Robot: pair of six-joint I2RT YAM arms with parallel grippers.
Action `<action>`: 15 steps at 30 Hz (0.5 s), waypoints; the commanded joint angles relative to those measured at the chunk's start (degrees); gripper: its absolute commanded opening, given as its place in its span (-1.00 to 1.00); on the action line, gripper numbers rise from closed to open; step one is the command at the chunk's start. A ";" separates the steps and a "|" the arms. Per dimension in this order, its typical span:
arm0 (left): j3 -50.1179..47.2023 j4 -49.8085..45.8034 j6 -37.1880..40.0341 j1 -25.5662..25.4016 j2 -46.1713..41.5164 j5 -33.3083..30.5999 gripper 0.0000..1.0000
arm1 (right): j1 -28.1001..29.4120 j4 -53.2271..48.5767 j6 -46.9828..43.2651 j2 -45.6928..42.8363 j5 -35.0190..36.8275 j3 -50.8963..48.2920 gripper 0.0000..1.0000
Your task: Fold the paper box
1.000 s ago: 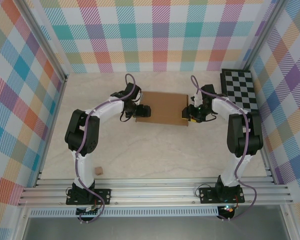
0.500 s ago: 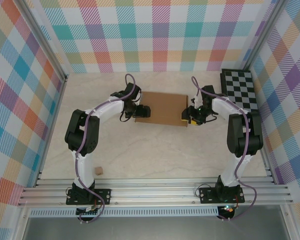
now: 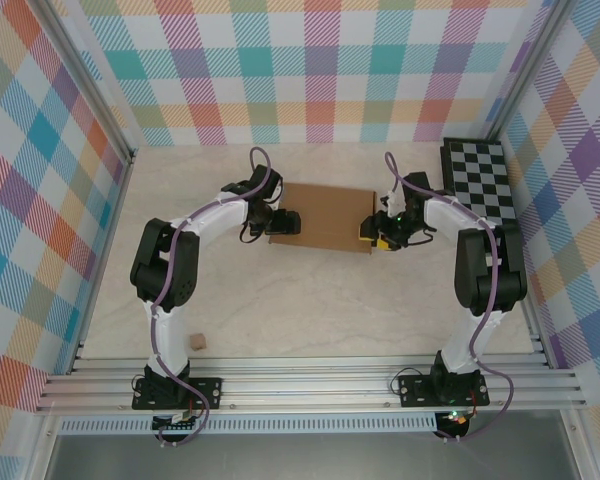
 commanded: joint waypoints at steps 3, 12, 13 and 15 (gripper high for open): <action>0.74 -1.59 -0.24 -0.32 0.99 -0.51 0.63 | 0.32 -0.54 -0.44 -0.58 -1.15 1.36 0.01; 0.73 -1.92 -0.19 -0.32 1.78 -1.58 0.62 | 1.48 4.80 -5.92 -2.50 4.20 -2.13 0.00; 0.66 -2.01 -0.19 -0.31 1.89 -1.71 0.62 | 1.60 6.11 -7.09 -2.91 4.72 -3.13 -0.01; 0.48 -1.99 -0.19 -0.32 2.11 -1.88 0.60 | 1.73 9.16 -9.20 -3.32 4.45 -5.07 -0.02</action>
